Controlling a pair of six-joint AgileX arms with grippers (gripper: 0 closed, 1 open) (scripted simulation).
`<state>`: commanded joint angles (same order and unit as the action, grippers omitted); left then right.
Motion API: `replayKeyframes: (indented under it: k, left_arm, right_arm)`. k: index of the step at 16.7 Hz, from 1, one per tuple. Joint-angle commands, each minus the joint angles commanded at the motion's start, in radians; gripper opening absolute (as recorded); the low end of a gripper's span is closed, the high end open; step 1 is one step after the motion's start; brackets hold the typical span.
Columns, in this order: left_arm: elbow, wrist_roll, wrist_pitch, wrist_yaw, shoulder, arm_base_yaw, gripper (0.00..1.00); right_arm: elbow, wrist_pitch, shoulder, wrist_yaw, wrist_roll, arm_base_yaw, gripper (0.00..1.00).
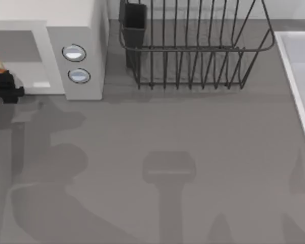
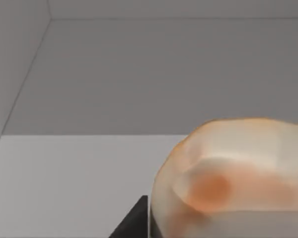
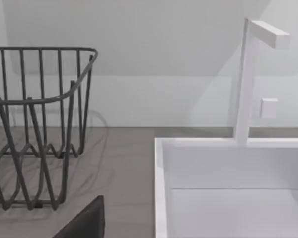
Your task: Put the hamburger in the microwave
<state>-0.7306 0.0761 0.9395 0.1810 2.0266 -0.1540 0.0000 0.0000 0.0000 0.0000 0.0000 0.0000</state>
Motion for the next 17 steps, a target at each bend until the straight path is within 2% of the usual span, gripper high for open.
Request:
replayKeyframes:
  k: [5,8,12,17]
  left_arm:
    - [-0.005,0.001,-0.001,-0.003,-0.004,0.000,0.00]
    - [-0.070,-0.012,0.025,-0.035,0.001,0.010,0.00]
    - [-0.262,-0.026,0.010,-0.080,0.071,0.034,0.00]
    - [-0.545,-0.023,-0.147,-0.100,0.266,0.055,0.00]
  right_arm:
    - [0.000,0.000,0.000,0.000,0.000,0.000,1.00]
    - [0.000,0.000,0.000,0.000,0.000,0.000,1.00]
    - [0.000,0.000,0.000,0.000,0.000,0.000,1.00]
    - [0.000,0.000,0.000,0.000,0.000,0.000,1.00]
